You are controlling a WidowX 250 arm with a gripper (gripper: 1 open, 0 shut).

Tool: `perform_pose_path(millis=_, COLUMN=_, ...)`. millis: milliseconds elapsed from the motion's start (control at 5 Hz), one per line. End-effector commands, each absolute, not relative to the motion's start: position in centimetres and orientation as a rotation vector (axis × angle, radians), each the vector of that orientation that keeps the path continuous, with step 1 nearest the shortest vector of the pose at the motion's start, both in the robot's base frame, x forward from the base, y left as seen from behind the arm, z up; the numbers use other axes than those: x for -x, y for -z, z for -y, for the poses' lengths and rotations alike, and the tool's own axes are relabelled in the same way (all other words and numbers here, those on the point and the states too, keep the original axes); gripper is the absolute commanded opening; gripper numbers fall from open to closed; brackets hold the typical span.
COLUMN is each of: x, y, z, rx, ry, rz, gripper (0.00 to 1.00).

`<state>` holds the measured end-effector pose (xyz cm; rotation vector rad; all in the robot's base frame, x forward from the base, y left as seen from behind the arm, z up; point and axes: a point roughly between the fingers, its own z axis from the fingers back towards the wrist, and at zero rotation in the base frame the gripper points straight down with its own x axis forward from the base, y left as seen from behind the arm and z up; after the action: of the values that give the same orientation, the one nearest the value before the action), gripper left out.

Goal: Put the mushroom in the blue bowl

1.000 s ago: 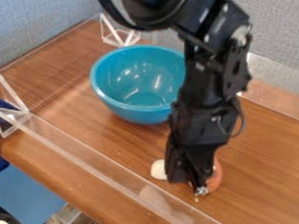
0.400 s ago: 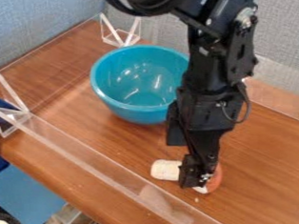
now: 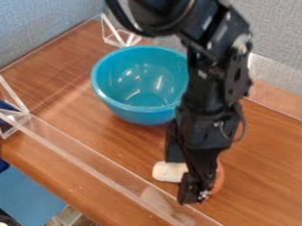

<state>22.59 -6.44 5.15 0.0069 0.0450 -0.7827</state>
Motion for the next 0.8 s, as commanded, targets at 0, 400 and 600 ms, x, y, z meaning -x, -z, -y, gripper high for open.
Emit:
perform_pose_path(millis=0, x=-23.0, y=-4.3, z=6.2, rx=0.0, ry=0.765, rz=-0.044, gripper=1.0)
perform_pose_path(millis=400, x=-23.1, y=-4.5, z=5.7, rx=-0.007, ry=0.753, rz=-0.051, gripper=0.0)
perform_pose_path(millis=600, x=-23.3, y=-5.9, z=5.4, rx=-0.022, ry=0.746, rz=-0.035, gripper=0.0)
